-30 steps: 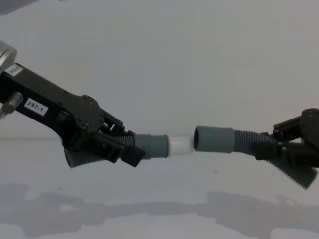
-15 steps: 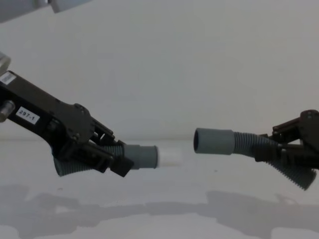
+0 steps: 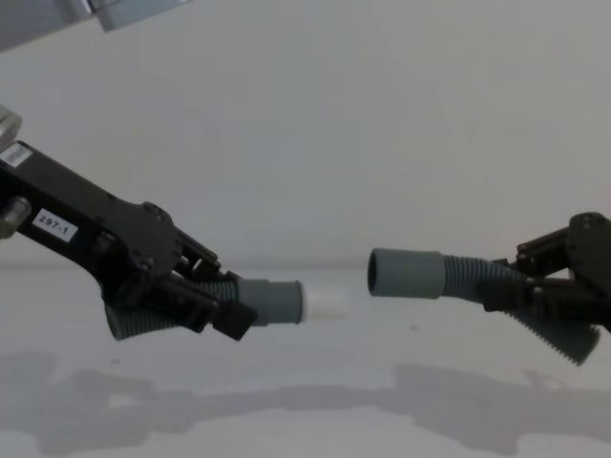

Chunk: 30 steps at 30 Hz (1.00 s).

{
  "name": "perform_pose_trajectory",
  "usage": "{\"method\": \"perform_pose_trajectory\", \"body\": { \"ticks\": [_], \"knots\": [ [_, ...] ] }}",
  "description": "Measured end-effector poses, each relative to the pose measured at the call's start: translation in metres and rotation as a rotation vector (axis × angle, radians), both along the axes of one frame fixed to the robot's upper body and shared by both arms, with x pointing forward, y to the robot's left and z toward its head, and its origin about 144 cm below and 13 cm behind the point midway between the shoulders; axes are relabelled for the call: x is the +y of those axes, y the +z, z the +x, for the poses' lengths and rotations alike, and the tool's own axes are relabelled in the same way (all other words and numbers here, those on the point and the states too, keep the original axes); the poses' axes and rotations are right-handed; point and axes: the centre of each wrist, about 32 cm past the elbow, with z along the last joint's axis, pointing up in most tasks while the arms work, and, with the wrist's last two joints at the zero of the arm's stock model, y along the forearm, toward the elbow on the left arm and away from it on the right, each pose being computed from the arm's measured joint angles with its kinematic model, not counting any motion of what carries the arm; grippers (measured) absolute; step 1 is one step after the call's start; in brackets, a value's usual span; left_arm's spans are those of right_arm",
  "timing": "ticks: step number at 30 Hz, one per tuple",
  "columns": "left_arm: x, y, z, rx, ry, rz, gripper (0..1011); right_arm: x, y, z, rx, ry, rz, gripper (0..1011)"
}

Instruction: Use both hands to pick up one end of the pipe from the table, align the ends, and insert them.

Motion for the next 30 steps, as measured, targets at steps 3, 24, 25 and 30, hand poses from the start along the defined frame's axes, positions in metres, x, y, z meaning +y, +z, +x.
{"method": "perform_pose_trajectory", "body": {
  "ticks": [3, 24, 25, 30],
  "knots": [
    [-0.0003, -0.0001, 0.0007, -0.001, -0.003, -0.006, 353, 0.0006, -0.0004, 0.0008, 0.000, 0.000, -0.001, 155],
    [0.0003, 0.0006, 0.0023, 0.002, -0.013, -0.022, 353, 0.0036, -0.0040, 0.0038, 0.002, -0.007, -0.007, 155],
    [0.0004, 0.0009, 0.0024, 0.001, -0.014, -0.022, 353, 0.0036, -0.0040, 0.0038, 0.002, -0.008, -0.007, 155],
    [0.0003, 0.0016, 0.0027, 0.001, -0.016, -0.023, 353, 0.0038, -0.0049, 0.0041, 0.003, -0.011, -0.009, 155]
  ]
}}
